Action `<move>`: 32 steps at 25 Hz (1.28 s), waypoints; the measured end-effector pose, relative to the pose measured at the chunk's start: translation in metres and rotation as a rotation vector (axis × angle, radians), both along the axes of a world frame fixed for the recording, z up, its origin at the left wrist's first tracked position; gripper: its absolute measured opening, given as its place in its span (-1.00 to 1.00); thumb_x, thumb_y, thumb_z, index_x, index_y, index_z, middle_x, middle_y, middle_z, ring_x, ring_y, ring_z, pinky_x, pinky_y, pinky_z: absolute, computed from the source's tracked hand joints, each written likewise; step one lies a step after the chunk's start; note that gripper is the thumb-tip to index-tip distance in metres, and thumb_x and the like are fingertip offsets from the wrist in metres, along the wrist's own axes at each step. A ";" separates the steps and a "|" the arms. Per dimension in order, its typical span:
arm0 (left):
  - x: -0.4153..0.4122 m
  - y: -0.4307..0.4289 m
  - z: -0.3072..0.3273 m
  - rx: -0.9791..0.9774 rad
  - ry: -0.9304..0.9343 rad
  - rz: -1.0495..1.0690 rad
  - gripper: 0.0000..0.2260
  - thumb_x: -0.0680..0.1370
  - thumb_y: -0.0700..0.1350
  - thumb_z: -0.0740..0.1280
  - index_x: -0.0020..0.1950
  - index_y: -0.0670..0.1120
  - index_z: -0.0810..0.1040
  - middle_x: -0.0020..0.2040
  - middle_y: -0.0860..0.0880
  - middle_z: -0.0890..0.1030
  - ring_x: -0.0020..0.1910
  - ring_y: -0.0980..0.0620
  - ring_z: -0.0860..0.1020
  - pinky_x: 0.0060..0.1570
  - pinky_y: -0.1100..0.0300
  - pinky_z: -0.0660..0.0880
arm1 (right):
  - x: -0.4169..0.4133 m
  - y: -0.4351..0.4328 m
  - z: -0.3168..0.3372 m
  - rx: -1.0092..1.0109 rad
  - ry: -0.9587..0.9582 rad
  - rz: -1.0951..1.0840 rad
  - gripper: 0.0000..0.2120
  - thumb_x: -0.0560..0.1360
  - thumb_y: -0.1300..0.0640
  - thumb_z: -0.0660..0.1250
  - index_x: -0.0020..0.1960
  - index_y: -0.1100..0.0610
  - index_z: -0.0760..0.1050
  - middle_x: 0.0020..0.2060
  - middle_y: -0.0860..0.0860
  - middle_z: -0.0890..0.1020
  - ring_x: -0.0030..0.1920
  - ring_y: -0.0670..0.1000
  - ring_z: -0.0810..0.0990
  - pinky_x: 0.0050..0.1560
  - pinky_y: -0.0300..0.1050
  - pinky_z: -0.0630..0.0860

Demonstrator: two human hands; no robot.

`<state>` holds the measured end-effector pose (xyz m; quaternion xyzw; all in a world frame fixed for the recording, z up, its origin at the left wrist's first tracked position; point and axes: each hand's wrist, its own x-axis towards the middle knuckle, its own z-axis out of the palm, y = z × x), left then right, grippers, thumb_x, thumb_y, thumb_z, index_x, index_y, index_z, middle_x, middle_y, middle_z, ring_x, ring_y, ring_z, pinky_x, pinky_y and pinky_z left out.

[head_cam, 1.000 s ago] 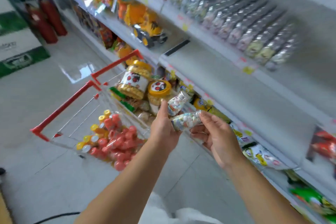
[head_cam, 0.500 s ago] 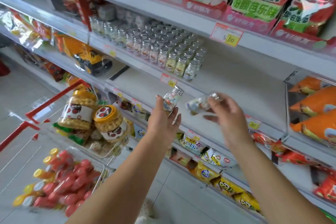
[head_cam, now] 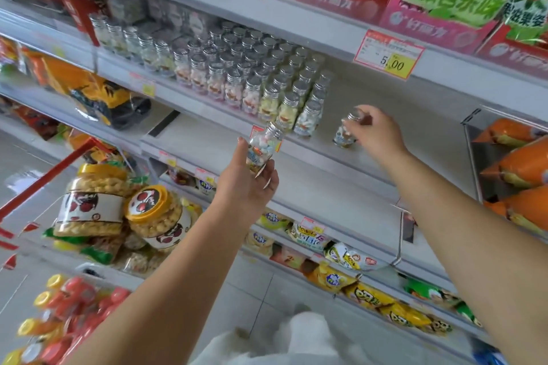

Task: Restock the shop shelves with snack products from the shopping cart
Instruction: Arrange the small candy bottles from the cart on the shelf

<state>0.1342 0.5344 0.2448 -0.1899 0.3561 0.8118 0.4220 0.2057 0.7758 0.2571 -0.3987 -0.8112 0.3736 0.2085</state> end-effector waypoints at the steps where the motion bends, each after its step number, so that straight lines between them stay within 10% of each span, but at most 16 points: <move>1: -0.004 0.004 -0.002 0.004 0.006 -0.018 -0.55 0.59 0.14 0.34 0.33 -0.15 0.52 -0.13 -0.06 0.58 -0.26 0.06 0.55 -0.33 0.21 0.53 | -0.001 0.001 0.000 -0.098 0.057 -0.034 -0.62 0.42 -0.20 0.39 0.13 0.00 0.56 -0.04 -0.05 0.61 0.01 0.03 0.64 0.06 0.00 0.60; 5: -0.017 0.022 -0.009 0.038 0.017 -0.046 -0.59 0.58 0.13 0.35 0.28 -0.14 0.55 -0.19 -0.06 0.59 -0.32 0.06 0.56 -0.33 0.22 0.54 | -0.009 0.009 0.000 -0.419 0.184 -0.097 -0.79 0.59 -0.04 0.28 -0.13 0.07 0.49 -0.14 0.05 0.60 -0.12 0.09 0.66 -0.17 0.02 0.67; 12: -0.029 0.041 -0.020 0.108 0.027 -0.023 -0.67 0.58 0.14 0.35 0.16 -0.10 0.56 -0.19 -0.03 0.62 -0.36 0.09 0.58 -0.34 0.23 0.54 | -0.046 0.041 0.009 -0.393 0.173 -0.053 -0.81 0.61 0.09 0.27 -0.17 0.10 0.46 -0.27 0.07 0.57 -0.43 -0.05 0.62 -0.49 -0.10 0.58; 19: -0.042 0.041 -0.014 0.157 0.086 -0.002 -0.61 0.57 0.13 0.36 0.29 -0.07 0.55 -0.04 -0.03 0.58 -0.34 0.08 0.57 -0.30 0.22 0.55 | -0.091 0.098 0.004 -0.260 0.098 -0.051 -0.80 0.48 -0.09 0.36 -0.21 0.02 0.57 -0.09 0.06 0.67 0.03 0.18 0.67 0.08 0.27 0.58; 25: -0.037 0.039 -0.015 0.146 0.126 -0.043 -0.63 0.55 0.13 0.39 0.23 -0.07 0.56 -0.03 -0.04 0.56 -0.31 0.07 0.55 -0.27 0.22 0.54 | -0.123 0.077 0.018 -0.315 0.141 -0.004 -0.81 0.62 0.04 0.25 -0.15 0.05 0.47 -0.25 -0.03 0.57 -0.31 -0.07 0.59 -0.22 -0.09 0.65; 32: -0.023 0.037 -0.017 0.094 0.129 -0.094 -0.62 0.59 0.13 0.31 0.29 -0.08 0.57 -0.01 -0.04 0.57 -0.25 0.06 0.53 -0.19 0.22 0.52 | -0.134 0.076 0.017 -0.297 0.165 -0.033 -0.81 0.61 -0.05 0.25 -0.09 0.05 0.48 -0.19 -0.01 0.59 -0.22 -0.02 0.60 -0.23 -0.12 0.66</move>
